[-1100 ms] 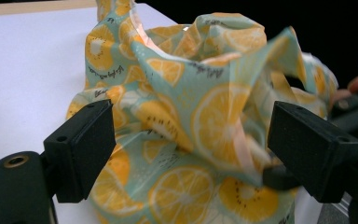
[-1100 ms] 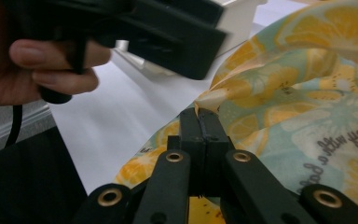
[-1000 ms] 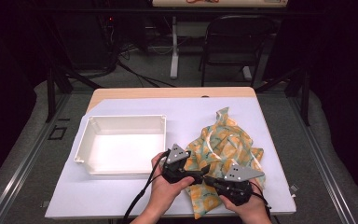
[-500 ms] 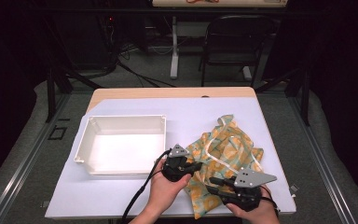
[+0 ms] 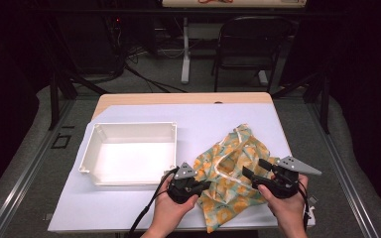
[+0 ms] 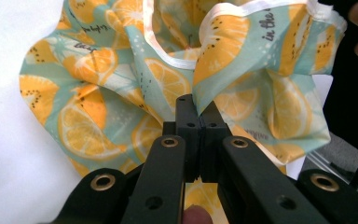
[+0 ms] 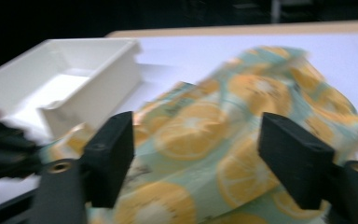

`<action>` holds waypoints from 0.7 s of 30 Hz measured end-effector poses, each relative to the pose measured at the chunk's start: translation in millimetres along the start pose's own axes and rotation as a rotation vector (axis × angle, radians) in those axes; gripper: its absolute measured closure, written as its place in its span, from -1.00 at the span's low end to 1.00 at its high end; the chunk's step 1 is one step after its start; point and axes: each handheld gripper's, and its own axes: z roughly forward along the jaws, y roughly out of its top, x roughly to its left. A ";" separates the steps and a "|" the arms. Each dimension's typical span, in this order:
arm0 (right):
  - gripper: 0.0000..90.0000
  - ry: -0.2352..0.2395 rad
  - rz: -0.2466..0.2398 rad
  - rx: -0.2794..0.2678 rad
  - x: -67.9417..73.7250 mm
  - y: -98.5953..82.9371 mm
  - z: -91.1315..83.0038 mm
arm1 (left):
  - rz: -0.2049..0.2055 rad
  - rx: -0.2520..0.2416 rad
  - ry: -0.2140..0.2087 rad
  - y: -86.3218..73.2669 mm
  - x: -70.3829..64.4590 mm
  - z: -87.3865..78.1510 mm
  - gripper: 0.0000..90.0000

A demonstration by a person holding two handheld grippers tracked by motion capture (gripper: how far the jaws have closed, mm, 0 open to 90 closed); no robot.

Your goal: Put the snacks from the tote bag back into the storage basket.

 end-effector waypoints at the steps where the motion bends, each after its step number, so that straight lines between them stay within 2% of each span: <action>1: -0.60 -0.032 0.009 0.019 -0.1 -0.7 3.7 | 0.005 0.000 0.000 -1.6 -0.5 0.2 0.99; 3: -0.62 -0.047 0.024 0.035 0.6 -1.5 7.8 | 0.007 -0.003 -0.004 -4.3 -1.6 0.5 0.99; 4: -0.68 -0.080 0.043 0.074 2.3 -3.2 15.0 | 0.016 0.005 -0.008 -6.1 -3.3 -0.1 0.99; 9: -0.67 -0.100 0.054 0.118 6.7 -7.0 25.4 | 0.047 0.010 -0.017 -9.4 -6.7 -1.7 0.99; 11: -0.22 -0.133 0.045 0.139 6.7 -12.4 30.2 | 0.049 0.012 -0.017 -11.7 -7.8 -2.8 0.99; 12: -0.22 -0.133 0.045 0.139 6.7 -12.4 30.2 | 0.044 0.016 -0.020 -13.2 -8.6 -3.1 0.99; 14: 0.42 -0.115 0.044 0.140 2.3 -18.4 31.3 | 0.051 0.027 -0.017 -16.1 -8.2 -4.1 0.99; 15: 0.55 -0.116 0.035 0.147 1.1 -19.1 30.0 | 0.047 0.033 -0.019 -17.8 -8.0 -4.8 0.99; 16: 0.55 -0.116 0.035 0.147 1.1 -19.1 30.0 | 0.044 0.035 -0.018 -19.5 -7.3 -5.4 0.99; 17: 0.80 -0.121 0.015 0.144 -0.5 -20.2 26.0 | 0.042 0.042 -0.016 -21.7 -5.7 -6.4 0.99; 18: 0.80 -0.121 0.015 0.144 -0.5 -20.2 26.0 | 0.032 0.045 -0.021 -23.4 -5.2 -6.9 0.99; 19: 0.95 -0.127 -0.011 0.142 -1.4 -22.0 22.1 | 0.017 0.056 -0.018 -27.9 -4.0 -7.6 0.99; 21: 0.98 -0.125 -0.022 0.152 -2.4 -22.5 20.2 | 0.015 0.065 -0.018 -29.9 -3.5 -8.0 0.99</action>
